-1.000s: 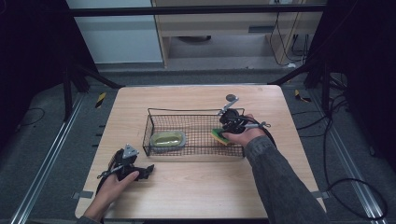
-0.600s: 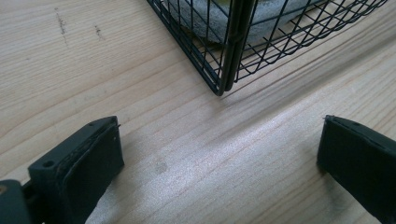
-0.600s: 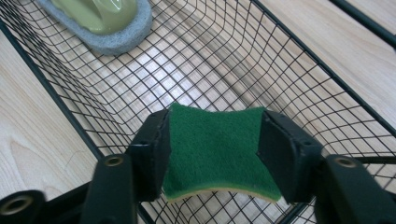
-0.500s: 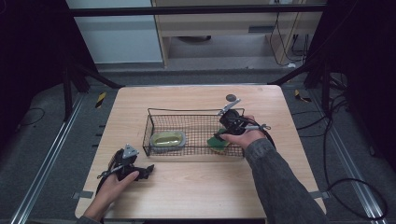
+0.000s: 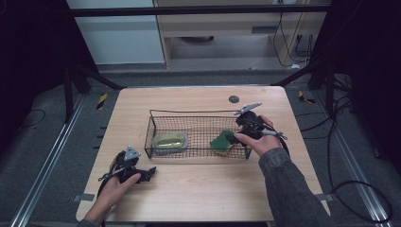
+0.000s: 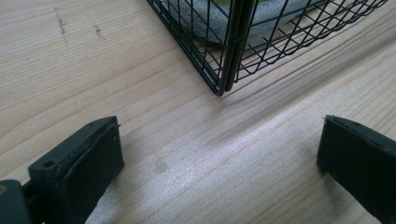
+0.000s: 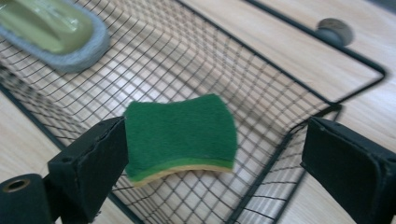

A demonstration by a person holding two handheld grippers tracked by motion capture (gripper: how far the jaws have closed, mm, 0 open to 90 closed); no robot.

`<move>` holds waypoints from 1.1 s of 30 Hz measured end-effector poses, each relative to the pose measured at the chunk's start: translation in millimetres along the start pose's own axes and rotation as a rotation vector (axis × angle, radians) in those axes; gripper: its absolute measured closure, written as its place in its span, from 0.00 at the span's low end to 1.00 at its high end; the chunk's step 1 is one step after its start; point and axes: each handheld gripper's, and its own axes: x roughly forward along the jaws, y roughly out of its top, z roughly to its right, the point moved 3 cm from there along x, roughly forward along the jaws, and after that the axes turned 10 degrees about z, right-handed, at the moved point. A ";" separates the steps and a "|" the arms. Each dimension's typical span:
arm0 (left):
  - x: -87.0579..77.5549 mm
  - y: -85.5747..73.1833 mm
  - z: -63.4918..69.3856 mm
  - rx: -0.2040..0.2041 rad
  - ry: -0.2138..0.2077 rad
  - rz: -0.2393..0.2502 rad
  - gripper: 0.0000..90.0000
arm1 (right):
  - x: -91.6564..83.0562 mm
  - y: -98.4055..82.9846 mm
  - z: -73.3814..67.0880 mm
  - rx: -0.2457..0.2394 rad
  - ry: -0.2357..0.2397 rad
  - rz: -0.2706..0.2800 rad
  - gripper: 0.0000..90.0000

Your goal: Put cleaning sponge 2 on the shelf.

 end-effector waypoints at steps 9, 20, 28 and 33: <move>0.0 -0.1 0.3 -0.003 0.002 0.002 0.00 | -28.4 -15.4 18.0 0.021 -0.067 0.046 0.08; 0.0 -0.1 0.4 -0.003 0.002 0.002 0.00 | -62.8 -50.3 32.1 0.039 -0.098 0.088 0.10; -0.1 -0.2 0.3 -0.002 0.002 0.001 0.00 | -77.4 -66.8 34.7 0.039 -0.112 0.119 0.10; -0.1 -0.2 0.3 -0.002 0.002 0.001 0.00 | -81.4 -80.1 39.5 0.045 -0.135 0.120 0.10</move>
